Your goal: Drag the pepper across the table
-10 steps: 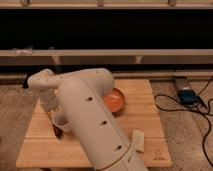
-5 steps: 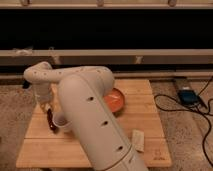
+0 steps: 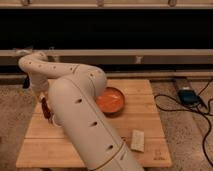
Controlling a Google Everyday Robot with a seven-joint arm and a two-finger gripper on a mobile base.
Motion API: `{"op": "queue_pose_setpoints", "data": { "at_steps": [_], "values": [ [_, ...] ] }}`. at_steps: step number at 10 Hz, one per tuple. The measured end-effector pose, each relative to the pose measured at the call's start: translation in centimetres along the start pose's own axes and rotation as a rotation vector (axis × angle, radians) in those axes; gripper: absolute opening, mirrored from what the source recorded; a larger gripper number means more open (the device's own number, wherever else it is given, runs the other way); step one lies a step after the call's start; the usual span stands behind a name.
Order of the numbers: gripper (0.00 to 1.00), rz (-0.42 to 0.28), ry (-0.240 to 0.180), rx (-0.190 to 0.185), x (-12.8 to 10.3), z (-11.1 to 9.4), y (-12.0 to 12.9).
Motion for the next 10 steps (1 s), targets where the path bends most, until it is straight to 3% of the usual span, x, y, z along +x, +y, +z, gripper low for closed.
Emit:
{"op": "queue_pose_setpoints", "data": {
  "at_steps": [2,4,8,10],
  "values": [
    [0.18,-0.011,-0.066,0.015,-2.1,-0.2,-0.2],
    [0.38,-0.015,-0.113,0.035,-3.6,-0.2,-0.5],
    [0.76,0.006,-0.249,0.109,-7.4,-0.9,-1.9],
    [0.80,0.035,-0.314,0.144,-8.9,-1.5,-3.2]
  ]
}}
